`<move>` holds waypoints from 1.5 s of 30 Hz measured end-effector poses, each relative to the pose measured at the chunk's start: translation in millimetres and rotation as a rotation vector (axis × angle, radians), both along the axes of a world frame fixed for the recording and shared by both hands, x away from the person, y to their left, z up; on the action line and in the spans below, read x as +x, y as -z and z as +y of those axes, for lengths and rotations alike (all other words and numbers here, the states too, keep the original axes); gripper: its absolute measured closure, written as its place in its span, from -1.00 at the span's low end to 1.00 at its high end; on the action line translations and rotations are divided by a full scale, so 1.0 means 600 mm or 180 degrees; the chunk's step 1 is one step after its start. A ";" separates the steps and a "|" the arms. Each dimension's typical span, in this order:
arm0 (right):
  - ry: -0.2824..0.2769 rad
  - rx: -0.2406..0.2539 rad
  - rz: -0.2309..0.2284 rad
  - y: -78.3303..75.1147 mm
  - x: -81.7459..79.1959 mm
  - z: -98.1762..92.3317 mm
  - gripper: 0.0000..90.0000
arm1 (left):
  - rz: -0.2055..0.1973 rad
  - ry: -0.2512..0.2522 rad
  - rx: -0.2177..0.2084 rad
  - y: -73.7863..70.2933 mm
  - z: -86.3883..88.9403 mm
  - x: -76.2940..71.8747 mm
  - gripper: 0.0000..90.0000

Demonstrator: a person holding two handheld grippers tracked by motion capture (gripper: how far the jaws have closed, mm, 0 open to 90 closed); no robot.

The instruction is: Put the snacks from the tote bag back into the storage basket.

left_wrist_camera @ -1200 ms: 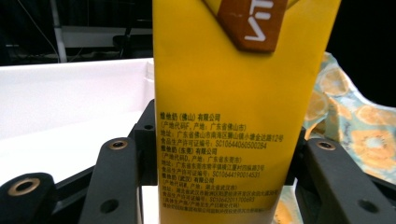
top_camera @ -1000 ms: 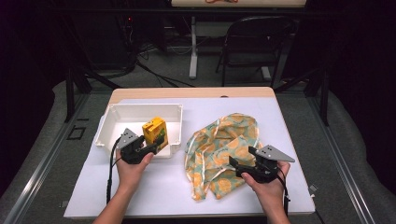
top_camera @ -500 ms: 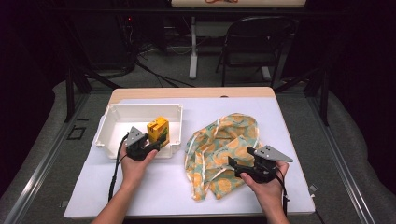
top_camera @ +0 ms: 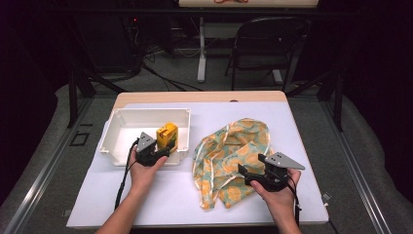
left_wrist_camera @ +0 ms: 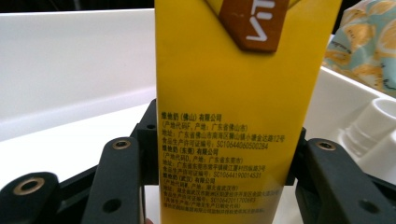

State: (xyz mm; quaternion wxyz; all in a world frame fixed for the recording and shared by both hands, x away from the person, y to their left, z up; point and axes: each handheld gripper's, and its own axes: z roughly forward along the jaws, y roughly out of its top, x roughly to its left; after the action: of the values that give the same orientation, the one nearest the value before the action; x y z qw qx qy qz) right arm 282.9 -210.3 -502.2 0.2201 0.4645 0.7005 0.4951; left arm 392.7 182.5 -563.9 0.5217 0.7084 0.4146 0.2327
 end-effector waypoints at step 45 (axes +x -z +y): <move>0.0057 0.0060 -0.0020 -0.001 0.002 -0.010 -0.66 | 0.0597 -0.0386 0.0049 -0.045 0.033 -0.114 0.30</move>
State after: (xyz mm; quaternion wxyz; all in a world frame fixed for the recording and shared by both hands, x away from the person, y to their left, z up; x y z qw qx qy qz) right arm 284.0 -216.5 -501.7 0.2223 0.4713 0.6909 0.5011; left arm 324.0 202.4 -537.0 0.4602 0.7046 0.5019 0.1997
